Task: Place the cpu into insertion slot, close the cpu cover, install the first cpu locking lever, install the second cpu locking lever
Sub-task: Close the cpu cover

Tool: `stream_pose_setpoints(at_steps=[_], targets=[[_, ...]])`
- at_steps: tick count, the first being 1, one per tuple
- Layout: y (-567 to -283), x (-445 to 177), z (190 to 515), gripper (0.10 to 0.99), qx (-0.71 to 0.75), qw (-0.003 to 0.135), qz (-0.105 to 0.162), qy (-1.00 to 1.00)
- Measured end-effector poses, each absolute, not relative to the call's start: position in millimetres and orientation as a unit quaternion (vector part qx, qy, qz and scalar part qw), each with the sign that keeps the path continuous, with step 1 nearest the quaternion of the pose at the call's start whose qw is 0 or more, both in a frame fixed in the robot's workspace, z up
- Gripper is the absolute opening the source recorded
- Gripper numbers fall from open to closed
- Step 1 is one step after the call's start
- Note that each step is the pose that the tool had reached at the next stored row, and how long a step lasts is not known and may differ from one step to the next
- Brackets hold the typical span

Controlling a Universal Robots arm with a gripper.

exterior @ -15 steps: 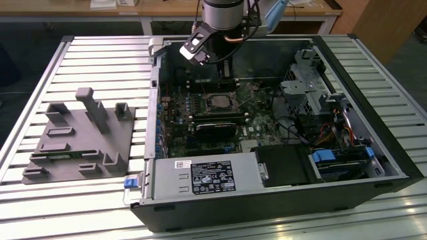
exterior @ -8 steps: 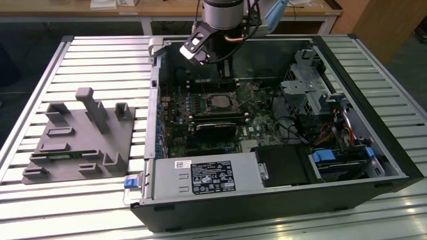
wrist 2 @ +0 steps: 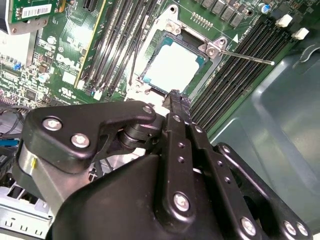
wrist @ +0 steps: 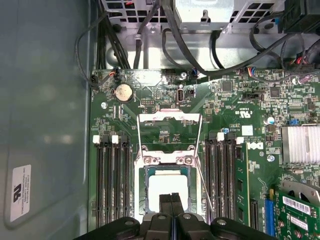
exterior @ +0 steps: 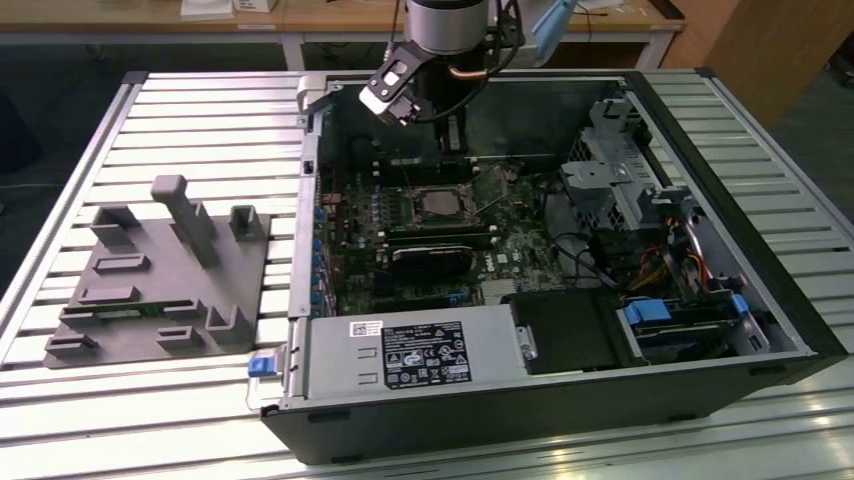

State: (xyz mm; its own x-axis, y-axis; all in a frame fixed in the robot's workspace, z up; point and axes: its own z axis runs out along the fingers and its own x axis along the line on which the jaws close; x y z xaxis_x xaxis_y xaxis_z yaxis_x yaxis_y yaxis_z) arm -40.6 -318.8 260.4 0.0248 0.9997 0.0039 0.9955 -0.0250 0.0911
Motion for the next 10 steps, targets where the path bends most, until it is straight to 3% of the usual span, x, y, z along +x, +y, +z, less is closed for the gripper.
stream_pose_setpoints(at_steps=[10], targets=[[-318.8, -20.7, 260.6, 0.106, 0.715, 0.031, 0.033, 0.698]])
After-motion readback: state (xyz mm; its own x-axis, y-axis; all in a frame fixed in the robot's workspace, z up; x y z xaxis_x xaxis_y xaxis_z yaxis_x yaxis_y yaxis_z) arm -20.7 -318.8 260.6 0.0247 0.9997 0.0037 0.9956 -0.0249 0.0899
